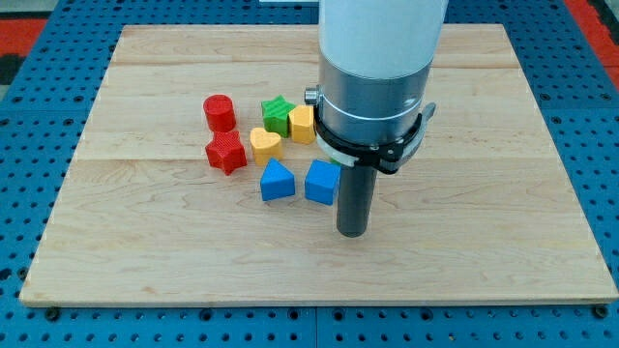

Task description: Move the blue cube into green circle

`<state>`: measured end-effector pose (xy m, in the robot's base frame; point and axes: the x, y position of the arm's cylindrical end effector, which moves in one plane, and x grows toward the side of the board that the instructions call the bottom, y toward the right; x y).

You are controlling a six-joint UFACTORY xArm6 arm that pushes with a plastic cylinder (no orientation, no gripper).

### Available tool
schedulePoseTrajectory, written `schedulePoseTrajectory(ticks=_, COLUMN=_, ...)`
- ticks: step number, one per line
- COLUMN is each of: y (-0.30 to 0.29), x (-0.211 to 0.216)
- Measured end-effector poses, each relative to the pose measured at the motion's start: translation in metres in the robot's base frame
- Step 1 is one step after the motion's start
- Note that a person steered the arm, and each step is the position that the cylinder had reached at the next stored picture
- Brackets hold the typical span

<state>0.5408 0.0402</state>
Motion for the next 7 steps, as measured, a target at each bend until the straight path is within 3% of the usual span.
schedulePoseTrajectory(ticks=3, y=0.0, x=0.002)
schedulePoseTrajectory(ticks=5, y=-0.032, x=0.002)
schedulePoseTrajectory(ticks=7, y=-0.045, x=-0.052)
